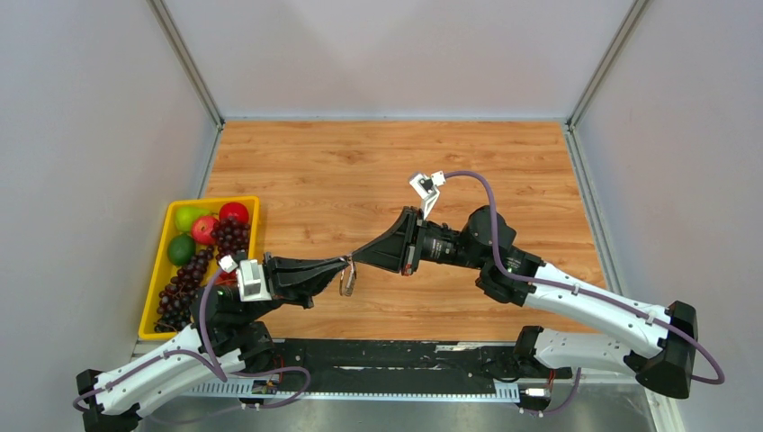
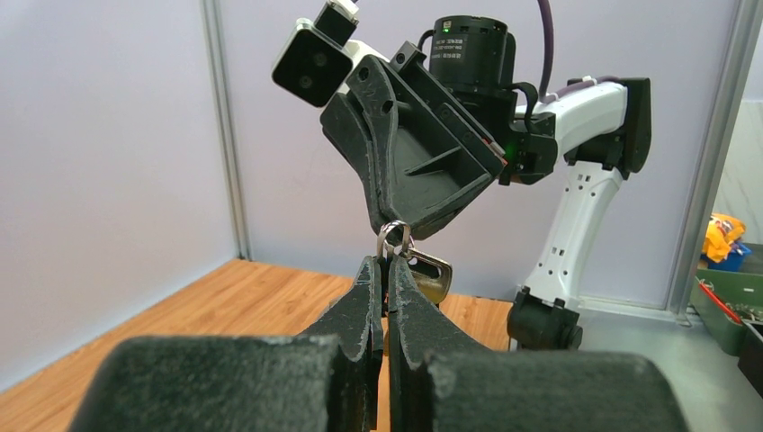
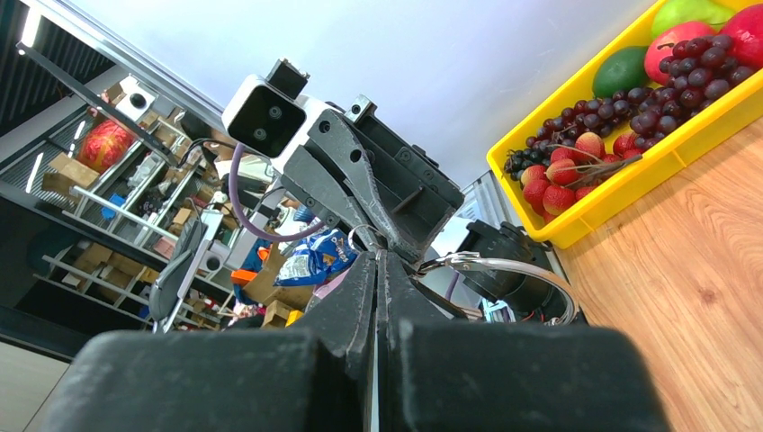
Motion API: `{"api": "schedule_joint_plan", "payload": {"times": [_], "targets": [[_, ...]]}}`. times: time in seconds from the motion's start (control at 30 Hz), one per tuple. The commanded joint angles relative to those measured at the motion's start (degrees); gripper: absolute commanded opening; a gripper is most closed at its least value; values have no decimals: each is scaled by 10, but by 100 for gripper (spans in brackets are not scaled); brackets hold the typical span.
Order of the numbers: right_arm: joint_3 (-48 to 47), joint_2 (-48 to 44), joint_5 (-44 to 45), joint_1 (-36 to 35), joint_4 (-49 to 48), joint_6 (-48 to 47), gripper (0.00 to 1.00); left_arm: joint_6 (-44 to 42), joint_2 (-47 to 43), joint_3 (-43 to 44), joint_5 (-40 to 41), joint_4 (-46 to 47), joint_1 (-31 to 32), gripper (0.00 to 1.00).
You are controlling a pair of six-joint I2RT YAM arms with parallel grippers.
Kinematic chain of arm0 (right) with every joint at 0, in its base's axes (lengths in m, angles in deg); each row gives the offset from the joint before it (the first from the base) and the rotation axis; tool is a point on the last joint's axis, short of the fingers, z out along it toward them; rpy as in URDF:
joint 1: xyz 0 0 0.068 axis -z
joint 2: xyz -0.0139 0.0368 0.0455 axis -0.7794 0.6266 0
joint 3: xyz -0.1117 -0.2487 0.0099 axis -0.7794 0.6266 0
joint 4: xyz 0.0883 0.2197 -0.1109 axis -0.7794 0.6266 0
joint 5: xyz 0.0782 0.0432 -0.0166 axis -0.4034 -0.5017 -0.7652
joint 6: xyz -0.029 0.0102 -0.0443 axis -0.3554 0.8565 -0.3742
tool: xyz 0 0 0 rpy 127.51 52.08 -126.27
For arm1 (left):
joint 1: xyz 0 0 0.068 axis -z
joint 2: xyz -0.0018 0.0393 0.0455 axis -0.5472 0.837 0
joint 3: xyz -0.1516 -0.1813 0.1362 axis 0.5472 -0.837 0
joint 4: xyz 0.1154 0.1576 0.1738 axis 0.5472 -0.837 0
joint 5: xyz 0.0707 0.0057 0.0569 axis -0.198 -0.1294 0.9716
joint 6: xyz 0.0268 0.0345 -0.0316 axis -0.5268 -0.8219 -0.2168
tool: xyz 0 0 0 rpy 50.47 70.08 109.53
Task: Put the keys on the keyring
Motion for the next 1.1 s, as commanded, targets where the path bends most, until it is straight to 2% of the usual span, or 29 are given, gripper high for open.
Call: {"api": "schedule_joint_plan", "payload": {"times": [0.0,1.07], "targets": [[-4,-15,4,-5,-11,4,0,-12,1,3,0,18,2,0],[-16,11,12,-15,-19,13,0,-13,-3,-3,0,24,2,0]]}}
